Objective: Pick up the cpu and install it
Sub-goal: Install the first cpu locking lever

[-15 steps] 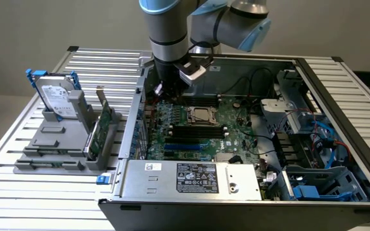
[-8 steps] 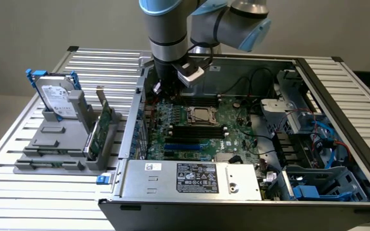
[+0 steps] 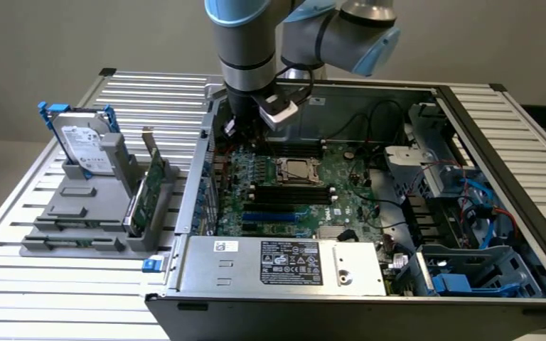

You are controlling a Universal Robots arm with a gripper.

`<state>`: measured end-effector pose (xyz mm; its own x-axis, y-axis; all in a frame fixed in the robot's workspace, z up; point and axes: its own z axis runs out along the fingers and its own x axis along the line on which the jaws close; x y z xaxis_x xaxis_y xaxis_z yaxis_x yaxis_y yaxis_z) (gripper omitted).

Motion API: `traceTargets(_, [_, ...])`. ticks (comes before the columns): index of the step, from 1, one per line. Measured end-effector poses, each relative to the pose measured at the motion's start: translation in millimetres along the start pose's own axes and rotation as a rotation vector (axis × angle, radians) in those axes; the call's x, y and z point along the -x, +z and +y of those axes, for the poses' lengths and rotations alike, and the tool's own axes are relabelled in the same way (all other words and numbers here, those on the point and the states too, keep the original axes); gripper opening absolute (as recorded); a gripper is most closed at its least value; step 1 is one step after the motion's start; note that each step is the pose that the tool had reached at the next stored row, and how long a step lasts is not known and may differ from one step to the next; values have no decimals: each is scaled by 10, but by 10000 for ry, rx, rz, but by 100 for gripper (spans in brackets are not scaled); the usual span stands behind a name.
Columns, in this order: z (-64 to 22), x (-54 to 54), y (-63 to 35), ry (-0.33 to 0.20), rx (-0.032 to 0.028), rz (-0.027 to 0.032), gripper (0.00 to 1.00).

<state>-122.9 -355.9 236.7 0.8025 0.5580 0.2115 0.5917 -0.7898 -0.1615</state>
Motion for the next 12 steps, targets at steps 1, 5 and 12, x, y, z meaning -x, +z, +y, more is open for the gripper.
traceTargets(1, [-1,1,-1,65,-39,3,11])
traceTargets(5, [-2,1,-1,258,-92,32,11])
traceTargets(12, [-1,1,-2,573,-203,182,11])
